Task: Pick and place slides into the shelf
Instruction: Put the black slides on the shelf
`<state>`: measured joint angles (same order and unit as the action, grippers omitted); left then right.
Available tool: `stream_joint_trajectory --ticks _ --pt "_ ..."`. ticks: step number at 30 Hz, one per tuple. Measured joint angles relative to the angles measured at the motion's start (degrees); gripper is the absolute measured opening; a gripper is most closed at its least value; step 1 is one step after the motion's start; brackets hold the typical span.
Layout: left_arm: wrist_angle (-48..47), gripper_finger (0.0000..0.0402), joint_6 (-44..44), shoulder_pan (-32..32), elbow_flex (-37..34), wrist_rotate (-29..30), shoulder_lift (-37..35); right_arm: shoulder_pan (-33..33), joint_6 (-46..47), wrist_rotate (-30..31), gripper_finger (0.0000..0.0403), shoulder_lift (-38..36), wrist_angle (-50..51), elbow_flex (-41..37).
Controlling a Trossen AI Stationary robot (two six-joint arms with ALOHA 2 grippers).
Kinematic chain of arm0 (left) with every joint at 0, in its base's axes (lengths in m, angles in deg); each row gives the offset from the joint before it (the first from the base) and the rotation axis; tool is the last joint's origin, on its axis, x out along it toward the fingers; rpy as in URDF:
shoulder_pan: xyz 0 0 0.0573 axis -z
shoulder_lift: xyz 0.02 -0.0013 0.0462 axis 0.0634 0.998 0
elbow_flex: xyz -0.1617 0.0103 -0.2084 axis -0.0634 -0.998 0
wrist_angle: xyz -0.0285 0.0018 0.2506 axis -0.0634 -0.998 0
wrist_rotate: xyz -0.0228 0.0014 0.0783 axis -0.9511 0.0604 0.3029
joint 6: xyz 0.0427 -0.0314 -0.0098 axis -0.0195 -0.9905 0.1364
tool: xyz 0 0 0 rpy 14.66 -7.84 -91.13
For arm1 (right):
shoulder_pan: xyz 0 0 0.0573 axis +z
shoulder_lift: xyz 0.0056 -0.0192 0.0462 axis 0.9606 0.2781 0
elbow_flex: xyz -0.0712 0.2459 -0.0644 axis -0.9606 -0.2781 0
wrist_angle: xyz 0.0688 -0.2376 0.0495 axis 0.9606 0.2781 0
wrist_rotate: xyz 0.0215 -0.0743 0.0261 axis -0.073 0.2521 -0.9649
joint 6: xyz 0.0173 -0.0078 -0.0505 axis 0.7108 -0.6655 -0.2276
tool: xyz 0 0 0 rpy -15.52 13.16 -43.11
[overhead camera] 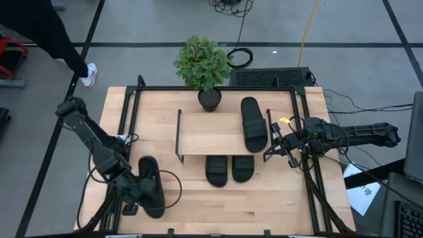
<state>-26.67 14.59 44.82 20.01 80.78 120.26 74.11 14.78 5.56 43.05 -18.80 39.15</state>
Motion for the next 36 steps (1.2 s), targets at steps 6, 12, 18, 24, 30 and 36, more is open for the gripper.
stream_joint_trajectory --ticks 6,12,18,24,30,36 --pt "1.7 0.0001 16.8 -1.3 1.6 9.6 -5.2 0.0 -0.2 0.0 0.0000 0.0 0.0 0.0" --pt "7.1 0.0001 32.8 -2.7 0.6 13.2 -8.3 0.0 -0.2 0.0 0.0000 0.0 0.0 0.0" --pt "21.0 0.0001 51.3 -6.2 -1.1 9.1 -8.0 0.0 -0.3 0.1 0.0000 0.0 0.0 0.0" --pt "28.1 0.0001 62.8 -13.0 -1.3 2.8 -5.1 0.0 -0.8 0.1 0.0000 0.0 0.0 0.0" --pt "32.3 0.0001 70.0 -22.9 -0.7 -10.5 -3.1 0.0 -1.4 0.1 0.0000 0.0 0.0 0.0" --pt "30.7 0.0001 77.1 -31.6 4.1 -17.3 -3.0 0.0 -1.9 0.1 0.0000 0.0 -0.7 0.0"
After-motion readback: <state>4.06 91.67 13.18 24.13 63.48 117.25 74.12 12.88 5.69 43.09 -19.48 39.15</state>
